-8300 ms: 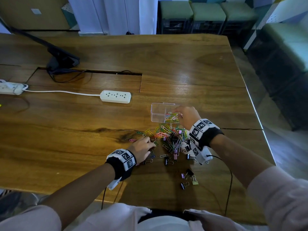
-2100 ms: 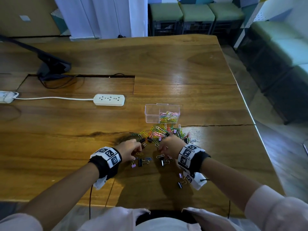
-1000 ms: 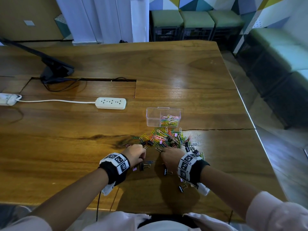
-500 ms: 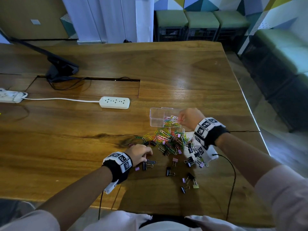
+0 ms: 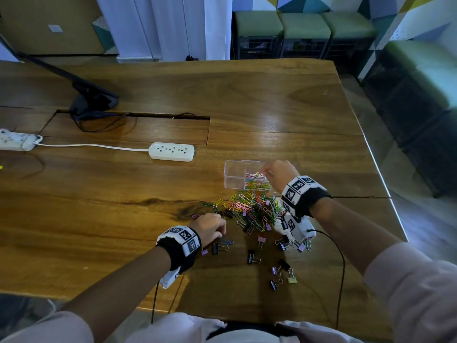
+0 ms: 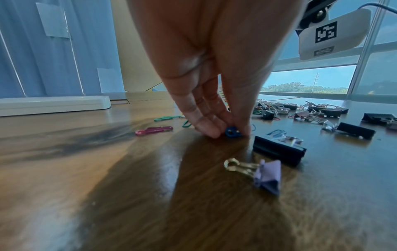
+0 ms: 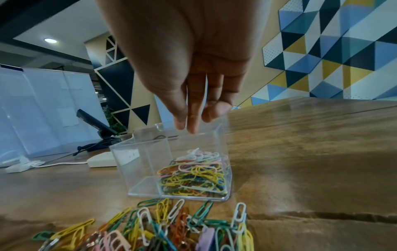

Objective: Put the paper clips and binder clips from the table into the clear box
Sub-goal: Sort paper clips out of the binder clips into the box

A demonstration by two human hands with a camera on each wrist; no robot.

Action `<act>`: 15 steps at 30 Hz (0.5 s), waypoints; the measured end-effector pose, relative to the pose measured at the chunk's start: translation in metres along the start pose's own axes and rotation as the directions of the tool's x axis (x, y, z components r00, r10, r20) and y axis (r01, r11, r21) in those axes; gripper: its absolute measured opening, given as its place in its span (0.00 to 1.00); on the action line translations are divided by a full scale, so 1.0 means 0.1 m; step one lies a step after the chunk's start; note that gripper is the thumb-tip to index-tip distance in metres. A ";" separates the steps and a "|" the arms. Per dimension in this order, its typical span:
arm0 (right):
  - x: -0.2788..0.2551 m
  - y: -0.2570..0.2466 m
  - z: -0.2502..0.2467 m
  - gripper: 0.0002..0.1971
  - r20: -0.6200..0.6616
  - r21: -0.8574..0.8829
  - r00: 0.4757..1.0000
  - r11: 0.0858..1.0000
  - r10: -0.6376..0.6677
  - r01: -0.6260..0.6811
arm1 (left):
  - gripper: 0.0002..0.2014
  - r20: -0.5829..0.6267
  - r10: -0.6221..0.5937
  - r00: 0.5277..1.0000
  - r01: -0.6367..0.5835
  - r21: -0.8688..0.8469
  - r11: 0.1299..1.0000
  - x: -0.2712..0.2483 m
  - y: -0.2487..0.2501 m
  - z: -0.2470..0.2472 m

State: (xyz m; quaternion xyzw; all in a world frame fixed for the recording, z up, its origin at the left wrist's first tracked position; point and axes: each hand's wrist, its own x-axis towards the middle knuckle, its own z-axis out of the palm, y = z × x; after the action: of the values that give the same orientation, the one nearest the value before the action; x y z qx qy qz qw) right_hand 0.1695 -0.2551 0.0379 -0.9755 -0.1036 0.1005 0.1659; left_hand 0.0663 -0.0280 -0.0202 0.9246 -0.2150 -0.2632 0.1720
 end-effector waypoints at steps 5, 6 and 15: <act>-0.29 0.08 0.01 0.15 -0.048 0.061 0.999 0.998 -0.022 0.025 | 0.05 0.044 0.033 0.998 -0.031 -0.041 0.999 -0.01 0.03 -0.02; -0.36 0.12 0.00 0.15 -0.038 0.077 0.999 0.997 -0.006 0.009 | 0.05 0.047 0.041 0.998 -0.039 -0.033 0.999 0.00 0.05 -0.01; -0.89 0.52 0.13 0.08 0.130 0.081 0.972 0.975 0.195 -0.207 | 0.13 0.021 -0.033 0.999 0.032 0.085 0.996 -0.04 0.23 0.08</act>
State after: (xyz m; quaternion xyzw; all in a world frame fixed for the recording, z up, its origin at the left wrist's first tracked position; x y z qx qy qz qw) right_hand 0.0900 -0.3204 0.0219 -0.9642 -0.0093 0.1807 0.1940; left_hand 0.0516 -0.0470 -0.0154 0.9314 -0.2127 -0.2670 0.1260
